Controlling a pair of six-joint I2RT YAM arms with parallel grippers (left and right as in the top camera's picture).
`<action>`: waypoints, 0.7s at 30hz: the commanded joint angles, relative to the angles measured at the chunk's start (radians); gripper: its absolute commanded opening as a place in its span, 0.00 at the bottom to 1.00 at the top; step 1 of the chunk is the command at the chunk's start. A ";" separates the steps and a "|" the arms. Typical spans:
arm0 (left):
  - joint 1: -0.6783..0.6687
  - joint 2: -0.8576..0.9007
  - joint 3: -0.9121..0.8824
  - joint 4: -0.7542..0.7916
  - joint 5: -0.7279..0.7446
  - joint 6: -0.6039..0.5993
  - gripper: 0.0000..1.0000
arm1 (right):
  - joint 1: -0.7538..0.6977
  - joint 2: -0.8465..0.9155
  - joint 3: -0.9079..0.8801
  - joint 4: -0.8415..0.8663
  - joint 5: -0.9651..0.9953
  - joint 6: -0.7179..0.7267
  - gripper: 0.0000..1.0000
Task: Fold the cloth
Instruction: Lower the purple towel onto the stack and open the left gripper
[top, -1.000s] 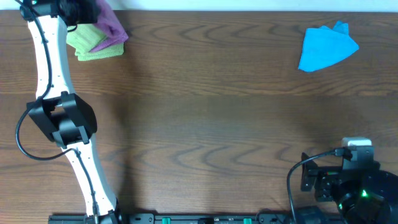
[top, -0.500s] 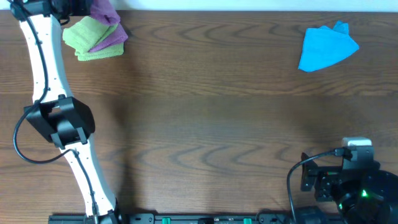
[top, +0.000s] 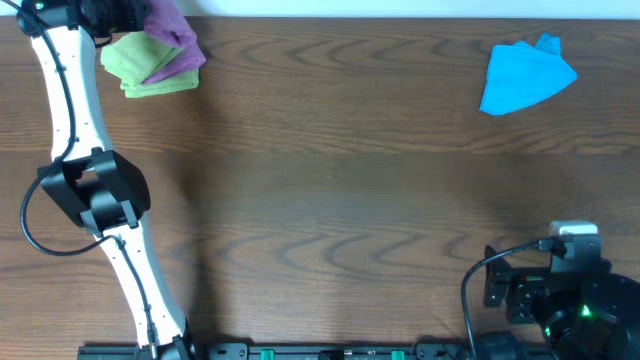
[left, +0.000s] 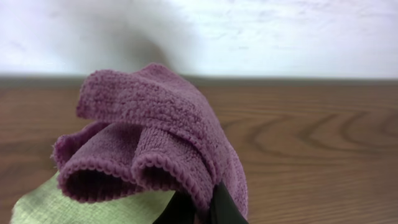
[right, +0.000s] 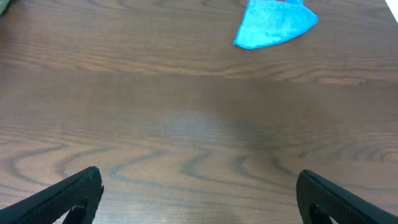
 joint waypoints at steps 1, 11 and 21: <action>0.023 0.009 0.001 0.023 0.117 -0.006 0.05 | -0.007 0.000 -0.003 -0.002 0.006 -0.006 0.99; 0.055 0.009 -0.008 0.023 0.129 -0.031 0.06 | -0.007 0.000 -0.003 -0.002 0.006 -0.006 0.99; 0.054 0.009 -0.170 0.040 0.130 -0.027 0.06 | -0.007 0.000 -0.003 -0.002 0.006 -0.006 0.99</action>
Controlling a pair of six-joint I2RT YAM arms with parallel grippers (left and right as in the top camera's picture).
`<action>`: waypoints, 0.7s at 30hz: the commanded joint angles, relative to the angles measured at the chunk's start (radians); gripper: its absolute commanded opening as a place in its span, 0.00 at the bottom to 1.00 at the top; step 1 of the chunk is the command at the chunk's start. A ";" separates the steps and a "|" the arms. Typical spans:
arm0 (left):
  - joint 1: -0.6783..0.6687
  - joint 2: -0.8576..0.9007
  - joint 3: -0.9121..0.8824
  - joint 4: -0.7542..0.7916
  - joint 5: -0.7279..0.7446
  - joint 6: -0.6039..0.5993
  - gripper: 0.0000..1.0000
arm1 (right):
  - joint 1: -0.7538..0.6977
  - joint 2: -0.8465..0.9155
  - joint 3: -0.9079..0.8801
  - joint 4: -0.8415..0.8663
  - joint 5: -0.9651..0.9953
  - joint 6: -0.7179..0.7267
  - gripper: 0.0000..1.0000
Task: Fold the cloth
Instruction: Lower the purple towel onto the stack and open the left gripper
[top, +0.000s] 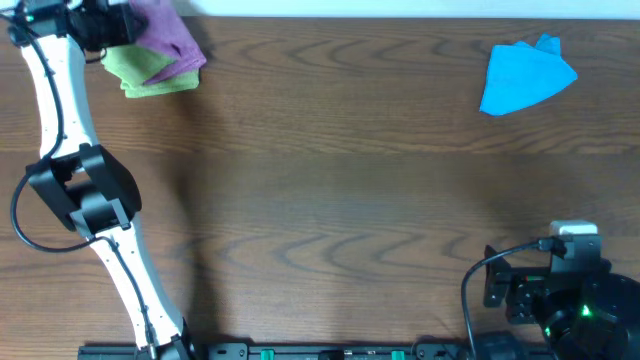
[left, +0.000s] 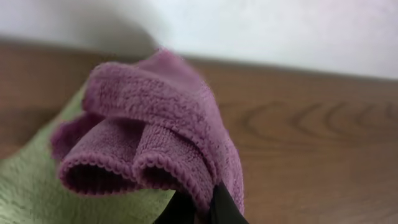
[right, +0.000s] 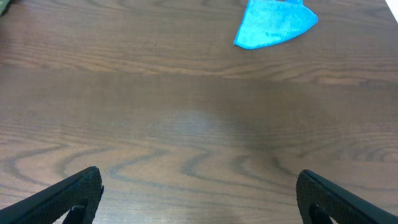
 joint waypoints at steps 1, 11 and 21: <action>0.000 0.009 -0.034 0.007 0.015 -0.003 0.06 | -0.007 0.000 -0.003 -0.002 0.006 -0.006 0.99; 0.000 0.009 -0.043 -0.001 -0.156 -0.005 0.06 | -0.007 0.000 -0.003 -0.002 0.006 -0.006 0.99; 0.000 0.009 -0.043 -0.013 -0.355 -0.009 0.95 | -0.007 0.000 -0.003 -0.002 0.006 -0.006 0.99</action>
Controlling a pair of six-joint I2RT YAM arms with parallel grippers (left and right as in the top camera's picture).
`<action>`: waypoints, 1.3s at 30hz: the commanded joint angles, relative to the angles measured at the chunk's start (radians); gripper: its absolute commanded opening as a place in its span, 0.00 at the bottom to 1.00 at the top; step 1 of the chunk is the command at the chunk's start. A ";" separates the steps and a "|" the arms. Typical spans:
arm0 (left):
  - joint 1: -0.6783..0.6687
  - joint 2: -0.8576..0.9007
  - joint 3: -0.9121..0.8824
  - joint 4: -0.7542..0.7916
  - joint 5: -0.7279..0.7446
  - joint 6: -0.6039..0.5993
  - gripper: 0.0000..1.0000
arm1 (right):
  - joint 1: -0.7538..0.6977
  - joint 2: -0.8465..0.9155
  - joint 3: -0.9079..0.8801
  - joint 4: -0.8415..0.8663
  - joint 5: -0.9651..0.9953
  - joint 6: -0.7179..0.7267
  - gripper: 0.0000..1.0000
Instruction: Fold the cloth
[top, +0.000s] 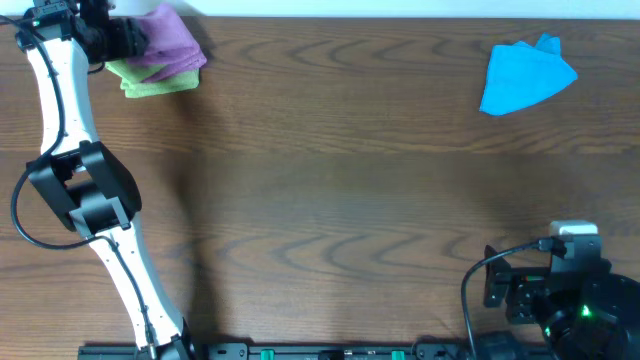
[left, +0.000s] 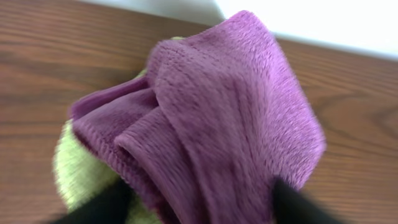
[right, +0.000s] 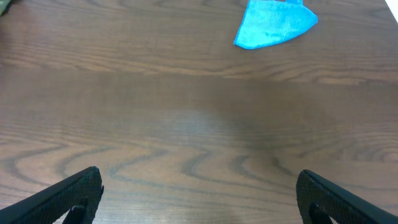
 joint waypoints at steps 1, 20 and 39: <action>0.000 0.008 -0.006 -0.004 -0.107 -0.010 0.96 | -0.007 0.000 -0.003 -0.001 0.006 -0.006 0.99; 0.000 -0.005 0.008 -0.021 -0.352 -0.114 0.95 | -0.007 0.000 -0.003 -0.001 0.006 -0.007 0.99; -0.077 -0.326 0.215 -0.117 -0.348 -0.104 0.95 | -0.007 0.000 -0.003 -0.002 0.006 -0.006 0.99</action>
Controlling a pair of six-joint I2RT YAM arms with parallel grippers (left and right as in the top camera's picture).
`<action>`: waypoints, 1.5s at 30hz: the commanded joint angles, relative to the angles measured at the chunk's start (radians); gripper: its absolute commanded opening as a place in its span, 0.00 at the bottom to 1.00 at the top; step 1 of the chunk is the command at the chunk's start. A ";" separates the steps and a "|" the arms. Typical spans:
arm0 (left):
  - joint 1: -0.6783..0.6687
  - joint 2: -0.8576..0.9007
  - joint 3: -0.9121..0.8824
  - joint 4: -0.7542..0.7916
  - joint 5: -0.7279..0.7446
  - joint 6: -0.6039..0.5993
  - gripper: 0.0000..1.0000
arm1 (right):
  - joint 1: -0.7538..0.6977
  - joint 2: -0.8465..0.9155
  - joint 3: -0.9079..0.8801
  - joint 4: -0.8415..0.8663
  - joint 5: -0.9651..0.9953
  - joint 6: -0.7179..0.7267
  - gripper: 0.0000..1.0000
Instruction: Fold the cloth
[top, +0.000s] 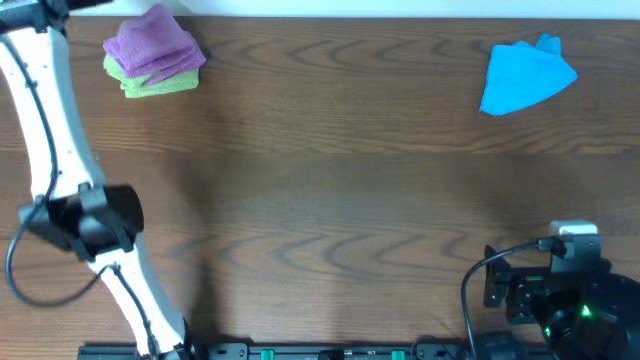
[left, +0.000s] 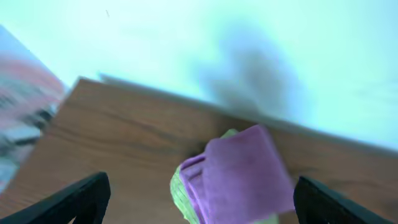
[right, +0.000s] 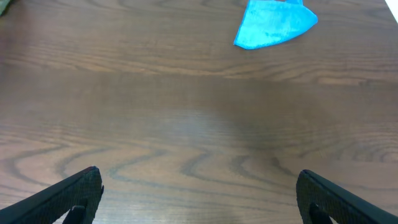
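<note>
A folded purple cloth (top: 153, 48) lies on top of a folded green cloth (top: 162, 87) at the table's far left corner. The blurred left wrist view shows the purple cloth (left: 245, 168) on the green one (left: 179, 191) from above and behind. My left gripper (left: 202, 186) is open and well clear of the stack, with nothing between its fingers (left: 81, 198). A crumpled blue cloth (top: 528, 77) lies at the far right, also seen as the blue cloth (right: 273, 25) in the right wrist view. My right gripper (right: 199, 183) is open and empty above bare wood.
The left arm (top: 50, 130) reaches up along the table's left side to the far corner. The right arm's base (top: 560, 290) sits at the near right corner. A white wall (left: 249, 37) runs behind the table's far edge. Brown wooden tabletop (top: 340, 190) spans the middle.
My left gripper, then open close around the purple cloth, is now farther back and higher at the far left corner. The purple cloth stays on the green one. The right arm has not moved.
My left gripper was shut on the purple cloth, holding it bunched above the green cloth. Then it held the cloth closer over the green one. Then it was open with the cloth lying on the stack. Now it is clear of the stack.
</note>
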 joint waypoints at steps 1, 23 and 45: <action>-0.035 -0.094 0.031 -0.074 -0.005 0.014 0.95 | -0.007 0.000 -0.003 -0.002 0.006 -0.006 0.99; -0.563 -0.137 0.030 -0.300 0.028 -0.004 0.95 | -0.007 0.000 -0.003 -0.013 0.006 -0.006 0.99; -0.610 -0.187 0.030 -0.499 -0.212 -0.063 0.95 | -0.007 0.000 -0.003 -0.013 0.006 -0.006 0.99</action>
